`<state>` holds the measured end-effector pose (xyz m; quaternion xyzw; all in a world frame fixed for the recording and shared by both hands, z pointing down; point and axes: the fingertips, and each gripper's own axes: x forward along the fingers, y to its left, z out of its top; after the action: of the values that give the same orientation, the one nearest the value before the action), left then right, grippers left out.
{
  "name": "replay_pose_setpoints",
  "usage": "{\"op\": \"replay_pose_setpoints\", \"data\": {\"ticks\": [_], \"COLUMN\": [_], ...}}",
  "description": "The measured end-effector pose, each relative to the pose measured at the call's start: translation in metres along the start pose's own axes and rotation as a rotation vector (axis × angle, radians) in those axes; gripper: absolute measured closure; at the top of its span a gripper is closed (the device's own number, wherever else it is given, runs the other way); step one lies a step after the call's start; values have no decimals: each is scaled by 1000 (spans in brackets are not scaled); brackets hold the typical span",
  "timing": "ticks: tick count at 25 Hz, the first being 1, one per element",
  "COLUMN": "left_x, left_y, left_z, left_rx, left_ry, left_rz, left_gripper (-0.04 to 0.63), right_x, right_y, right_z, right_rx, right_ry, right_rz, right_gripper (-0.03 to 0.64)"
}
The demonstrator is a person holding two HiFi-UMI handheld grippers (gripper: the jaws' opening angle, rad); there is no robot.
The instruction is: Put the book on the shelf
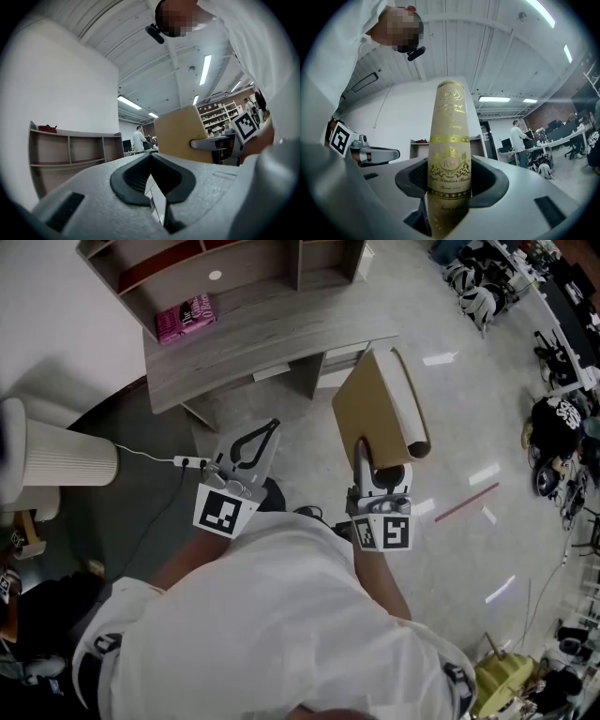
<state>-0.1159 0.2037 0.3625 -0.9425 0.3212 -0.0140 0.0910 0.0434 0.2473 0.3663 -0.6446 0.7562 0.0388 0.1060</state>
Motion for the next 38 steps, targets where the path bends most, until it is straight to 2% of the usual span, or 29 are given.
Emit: {"op": "replay_pose_setpoints", "data": {"ticks": [5, 8, 15, 23, 34, 36, 38], "left_x": [32, 61, 163, 261, 345, 357, 371], "left_y": [15, 42, 132, 246, 346, 357, 361], "left_z": [-4, -10, -44, -72, -107, -109, -107], "left_rx": [136, 165, 78, -96, -233, -229, -187], "left_ry": [2, -35, -25, 18, 33, 37, 33], "left_rz": [-27, -30, -73, -3, 51, 58, 60], "left_gripper": [583, 583, 583, 583, 583, 583, 583], "right_x": [32, 71, 200, 327, 458, 476, 490], "right_y": [-18, -27, -63, -98, -137, -142, -149], "right_z": [-16, -31, -55, -67, -91, -89, -85], "right_rx": [17, 15, -7, -17, -29, -22, -25], "right_ry": [17, 25, 55, 91, 135, 121, 105], "right_rz": [5, 6, -15, -41, -40, -25, -8], "right_gripper": [407, 407, 407, 407, 407, 407, 407]}}
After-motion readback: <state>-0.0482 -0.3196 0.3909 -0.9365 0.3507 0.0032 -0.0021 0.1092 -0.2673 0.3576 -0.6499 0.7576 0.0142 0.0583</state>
